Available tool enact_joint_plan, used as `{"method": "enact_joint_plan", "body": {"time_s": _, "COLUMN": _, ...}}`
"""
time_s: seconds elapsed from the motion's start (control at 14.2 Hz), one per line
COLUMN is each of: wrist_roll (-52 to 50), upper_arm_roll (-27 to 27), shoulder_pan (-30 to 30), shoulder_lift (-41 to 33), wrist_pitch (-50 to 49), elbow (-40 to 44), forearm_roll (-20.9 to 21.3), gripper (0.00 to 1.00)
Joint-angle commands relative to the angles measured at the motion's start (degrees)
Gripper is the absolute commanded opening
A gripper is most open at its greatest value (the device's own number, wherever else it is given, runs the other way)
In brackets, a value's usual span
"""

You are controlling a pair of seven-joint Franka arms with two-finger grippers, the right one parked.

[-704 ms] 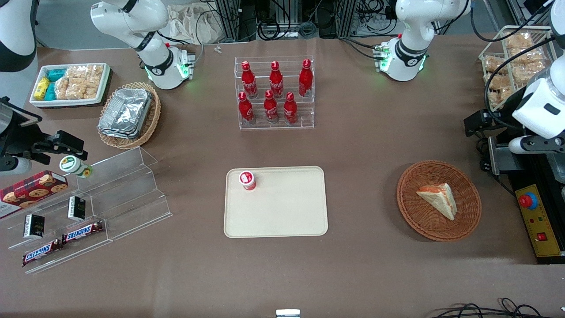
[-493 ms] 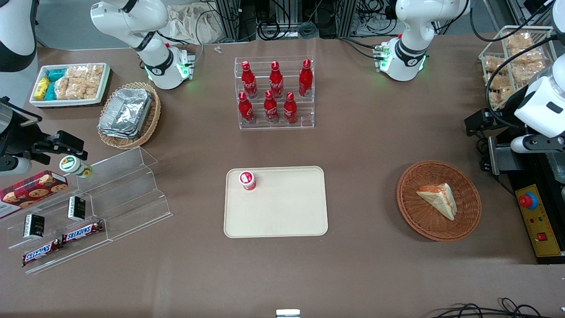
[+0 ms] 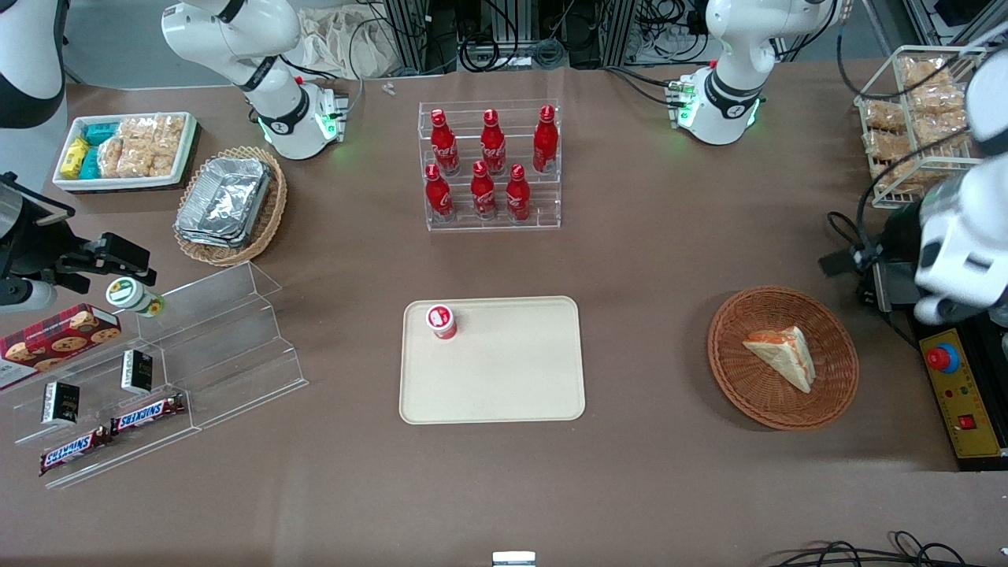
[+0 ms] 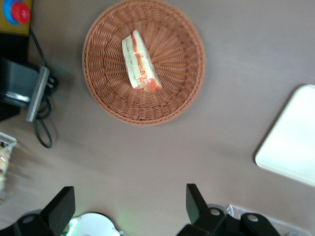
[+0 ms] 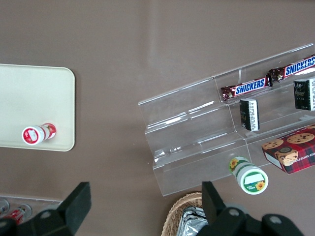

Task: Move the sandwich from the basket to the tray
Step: 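Lower the open left gripper over the sandwich in the wicker basket, then close the left gripper on the sandwich and lift it from the basket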

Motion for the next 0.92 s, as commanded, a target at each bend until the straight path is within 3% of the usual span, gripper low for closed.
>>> {"method": "enact_joint_plan", "body": {"time_s": 0.0, "wrist_roll": -6.04, "upper_arm_roll": 1.81, "shoulder_pan": 0.44, "shoulder_lift": 4.42, "wrist_pitch": 7.68, "elbow": -4.19, "forearm_roll": 2.01, "gripper": 1.00}}
{"method": "enact_joint_plan", "body": {"time_s": 0.21, "wrist_roll": -11.83, "upper_arm_roll": 3.32, "shoulder_pan": 2.01, "shoulder_lift": 3.99, "wrist_pitch": 26.30, "elbow": -18.25, "forearm_roll": 1.14, "gripper": 1.00}}
{"method": "enact_joint_plan", "body": {"time_s": 0.42, "wrist_roll": -15.65, "upper_arm_roll": 3.67, "shoulder_pan": 3.17, "shoulder_lift": 5.04, "wrist_pitch": 39.15, "elbow": -26.35, "forearm_roll": 1.83, "gripper": 1.00}}
{"method": "enact_joint_plan", "body": {"time_s": 0.63, "wrist_roll": -16.26, "upper_arm_roll": 3.76, "shoulder_pan": 3.26, "shoulder_lift": 7.85, "wrist_pitch": 48.66, "elbow": -31.02, "forearm_roll": 1.75, "gripper": 1.00}}
{"method": "enact_joint_plan", "body": {"time_s": 0.85, "wrist_roll": -17.05, "upper_arm_roll": 3.67, "shoulder_pan": 2.99, "shoulder_lift": 10.58, "wrist_pitch": 51.06, "elbow": -31.21, "forearm_roll": 1.75, "gripper": 1.00}}
